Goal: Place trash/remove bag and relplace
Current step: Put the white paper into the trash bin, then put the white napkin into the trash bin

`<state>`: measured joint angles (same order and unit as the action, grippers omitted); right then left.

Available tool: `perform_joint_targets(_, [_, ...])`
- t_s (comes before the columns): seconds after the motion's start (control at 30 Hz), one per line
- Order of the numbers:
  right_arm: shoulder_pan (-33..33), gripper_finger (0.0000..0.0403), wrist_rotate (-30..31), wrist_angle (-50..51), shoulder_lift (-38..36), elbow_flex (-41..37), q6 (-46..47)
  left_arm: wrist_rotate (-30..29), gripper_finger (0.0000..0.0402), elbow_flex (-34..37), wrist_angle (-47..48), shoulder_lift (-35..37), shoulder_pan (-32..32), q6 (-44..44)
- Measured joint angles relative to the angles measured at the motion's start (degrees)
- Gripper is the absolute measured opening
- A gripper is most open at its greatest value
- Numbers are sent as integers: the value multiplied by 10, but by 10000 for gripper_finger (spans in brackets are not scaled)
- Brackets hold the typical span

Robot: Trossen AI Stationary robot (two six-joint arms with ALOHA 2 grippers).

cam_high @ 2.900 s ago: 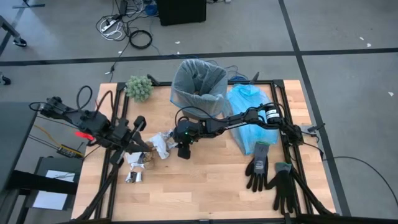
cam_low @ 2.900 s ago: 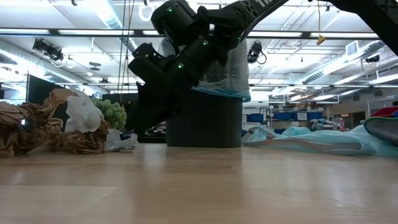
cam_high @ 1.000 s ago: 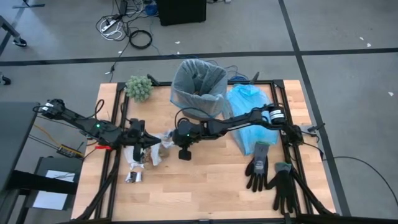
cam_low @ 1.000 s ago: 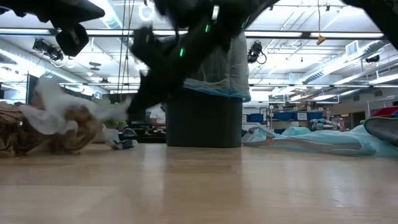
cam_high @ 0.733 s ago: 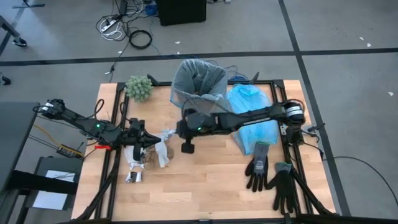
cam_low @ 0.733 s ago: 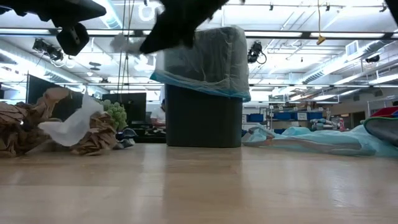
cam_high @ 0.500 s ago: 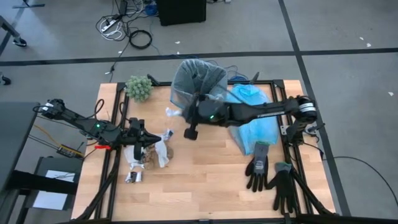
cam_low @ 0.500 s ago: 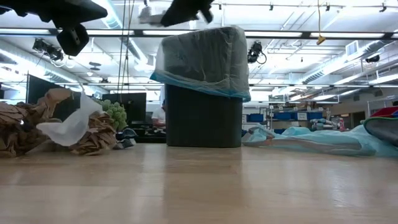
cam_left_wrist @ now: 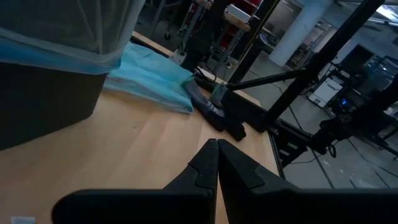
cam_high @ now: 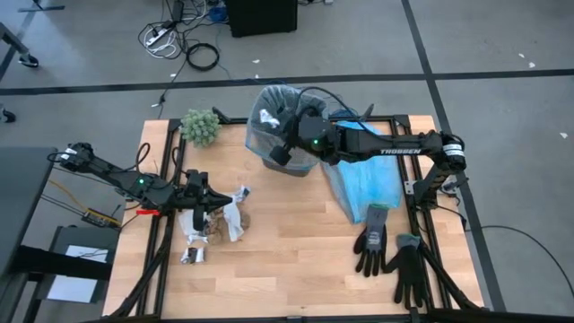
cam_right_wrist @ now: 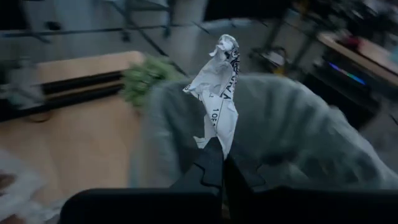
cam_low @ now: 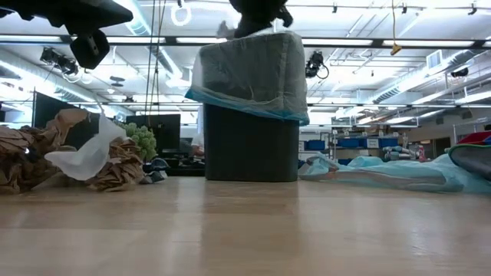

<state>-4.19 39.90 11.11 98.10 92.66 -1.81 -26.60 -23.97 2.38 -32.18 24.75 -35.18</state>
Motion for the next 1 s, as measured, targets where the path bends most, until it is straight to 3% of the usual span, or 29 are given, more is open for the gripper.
perform_joint_targets(0.2, [-10,20,23,16,0,0,42,-24,19,0,0,0,0,2])
perform_joint_targets(0.47, [-9,117,26,2,0,0,28,3,20,0,-36,0,0,43])
perform_joint_targets(0.63, [14,167,0,-73,0,0,-67,-14,25,-1,5,-4,0,76])
perform_joint_targets(0.8, [54,178,-39,-145,0,0,-171,-85,39,-1,120,-24,-1,22])
perform_joint_targets(1.0, [99,171,-42,-148,-8,17,-221,-130,75,-1,139,-70,-30,-75])
